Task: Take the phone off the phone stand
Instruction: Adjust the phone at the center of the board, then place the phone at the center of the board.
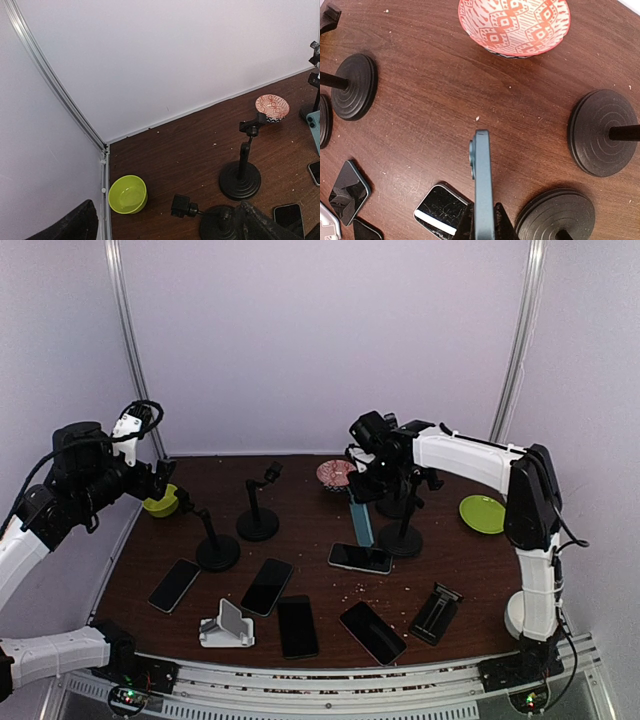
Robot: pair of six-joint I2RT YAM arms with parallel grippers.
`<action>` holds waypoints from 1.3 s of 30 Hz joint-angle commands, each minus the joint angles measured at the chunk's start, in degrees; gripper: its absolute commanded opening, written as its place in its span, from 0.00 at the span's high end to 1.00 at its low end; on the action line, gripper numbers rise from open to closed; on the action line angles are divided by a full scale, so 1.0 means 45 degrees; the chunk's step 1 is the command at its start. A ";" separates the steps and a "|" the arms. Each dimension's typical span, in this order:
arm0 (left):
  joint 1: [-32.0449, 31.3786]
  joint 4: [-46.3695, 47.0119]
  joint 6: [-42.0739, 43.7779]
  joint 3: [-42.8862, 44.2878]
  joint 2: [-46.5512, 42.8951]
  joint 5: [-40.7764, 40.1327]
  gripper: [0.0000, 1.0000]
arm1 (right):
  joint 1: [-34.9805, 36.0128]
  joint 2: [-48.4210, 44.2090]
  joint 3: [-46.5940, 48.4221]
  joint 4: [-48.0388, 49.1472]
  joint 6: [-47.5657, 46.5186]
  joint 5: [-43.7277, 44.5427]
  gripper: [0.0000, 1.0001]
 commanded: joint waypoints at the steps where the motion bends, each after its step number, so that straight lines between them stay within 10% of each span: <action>1: 0.0027 0.0178 0.0178 -0.0104 -0.0076 0.0037 0.03 | 0.0085 -0.0621 -0.0628 -0.0537 -0.0001 -0.0652 1.00; 16: 0.0018 0.0158 0.0177 -0.0108 -0.0090 -0.0006 0.03 | 0.1304 -0.3393 -0.4928 0.0206 0.0696 -0.2506 1.00; 39: 0.0033 0.0158 0.0213 -0.0136 -0.0195 0.0026 0.03 | -0.0019 -0.0930 -0.2756 0.5059 0.0303 -0.6285 1.00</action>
